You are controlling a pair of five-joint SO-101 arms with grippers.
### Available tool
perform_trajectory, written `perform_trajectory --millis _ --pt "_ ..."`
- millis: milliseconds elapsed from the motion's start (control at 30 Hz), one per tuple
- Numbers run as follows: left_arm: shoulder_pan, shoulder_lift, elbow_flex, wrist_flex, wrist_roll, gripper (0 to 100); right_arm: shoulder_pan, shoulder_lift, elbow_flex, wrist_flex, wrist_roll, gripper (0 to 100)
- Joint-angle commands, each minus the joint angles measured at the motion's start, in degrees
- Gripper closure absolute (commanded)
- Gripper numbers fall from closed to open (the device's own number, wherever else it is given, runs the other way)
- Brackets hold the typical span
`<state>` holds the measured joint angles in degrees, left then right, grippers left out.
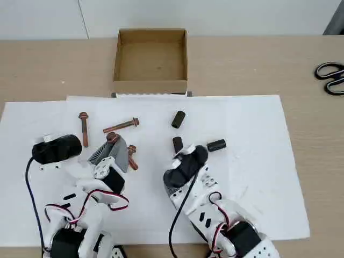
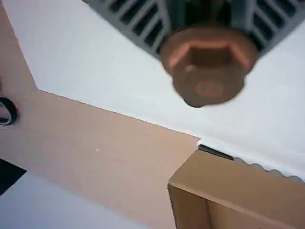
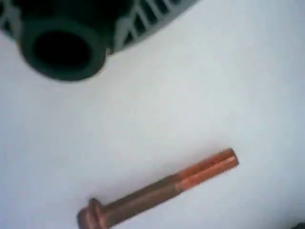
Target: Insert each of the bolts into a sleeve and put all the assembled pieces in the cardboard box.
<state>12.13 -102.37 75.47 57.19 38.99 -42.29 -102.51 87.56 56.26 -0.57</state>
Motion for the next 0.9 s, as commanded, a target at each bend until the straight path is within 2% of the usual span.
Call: perform_trajectory --millis 0,267,400,533,867 --pt "3.25 -0.35 -0.4 -1.85 0.44 99 -1.27 -0.13 0.26 -1.8 2.11 99.6" --pt "8.79 -0.35 1.19 -5.1 2.81 99 -1.98 -0.13 0.44 -1.8 1.93 99.6" --pt "10.02 -0.35 3.56 -8.62 2.73 99 -5.49 -0.13 0.35 -2.42 1.93 99.6" --pt "12.57 -0.35 3.74 -8.53 2.73 99 -6.81 -0.13 0.53 -5.14 1.93 99.6" --pt "12.75 -0.26 6.99 -8.44 2.73 99 -6.73 -0.13 0.35 -5.41 1.93 99.6"
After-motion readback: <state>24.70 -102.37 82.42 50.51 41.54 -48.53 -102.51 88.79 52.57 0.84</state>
